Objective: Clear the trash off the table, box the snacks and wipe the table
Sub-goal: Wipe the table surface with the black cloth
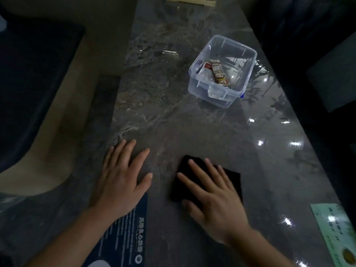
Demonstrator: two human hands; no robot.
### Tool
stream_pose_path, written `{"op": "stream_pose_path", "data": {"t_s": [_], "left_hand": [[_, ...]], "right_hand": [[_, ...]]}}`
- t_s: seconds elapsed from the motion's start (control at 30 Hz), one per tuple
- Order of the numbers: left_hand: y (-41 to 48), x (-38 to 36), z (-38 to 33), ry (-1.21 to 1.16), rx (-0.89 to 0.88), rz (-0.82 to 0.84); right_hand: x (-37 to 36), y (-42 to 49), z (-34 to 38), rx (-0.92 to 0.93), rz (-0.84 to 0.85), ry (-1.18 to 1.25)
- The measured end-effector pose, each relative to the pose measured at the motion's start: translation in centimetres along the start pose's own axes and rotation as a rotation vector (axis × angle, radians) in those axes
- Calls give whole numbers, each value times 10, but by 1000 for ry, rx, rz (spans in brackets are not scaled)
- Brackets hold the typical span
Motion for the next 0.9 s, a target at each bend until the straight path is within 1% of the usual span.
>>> {"op": "stream_pose_path", "data": {"t_s": [0.03,0.07,0.1,0.13,0.17,0.2,0.23,0.3,0.33,0.37,0.4,0.47,0.57,0.7,0.83,0.9], "left_hand": [[0,0,0,3,14,14],[2,0,-3,16,34,26],[6,1,-9,37,58,42],[11,3,-17,56,83,57],[18,4,-29,64,101,76],[28,5,-42,61,107,90],[39,5,-57,54,97,89],[65,7,-84,58,53,55],[78,7,-94,63,31,34],[91,7,-104,56,12,21],[104,6,-113,42,0,17],[126,1,-126,34,5,30],[140,-8,-137,91,55,37],[139,-11,-138,141,75,-6],[139,-5,-139,148,81,-3],[138,-4,-140,158,80,3]], "right_hand": [[10,-5,-22,-26,-14,-46],[22,-3,-44,-121,-26,-56],[34,3,-62,-263,-53,-31],[41,11,-73,-403,-81,-5],[42,15,-75,-505,-114,-4],[37,14,-71,-537,-129,-16],[30,8,-60,-481,-130,-13],[16,-17,-42,-242,-61,-13],[15,-31,-46,-141,-19,-16],[19,-39,-59,-80,4,-22],[27,-42,-77,-66,4,-39],[45,-32,-116,-158,-24,-37],[63,-1,-159,-303,-56,-22],[75,40,-206,-349,-56,-25],[92,75,-247,-423,-119,2],[97,89,-263,-464,-123,5]]}}
Point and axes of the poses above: each hand's wrist, its own y-axis towards the middle knuckle, its own x-axis out of the back of the hand, z = x × y, the point moved 4 cm from there along y, towards the middle knuckle, and after that the axes turned 12 degrees about y, right-handed, at the moved point
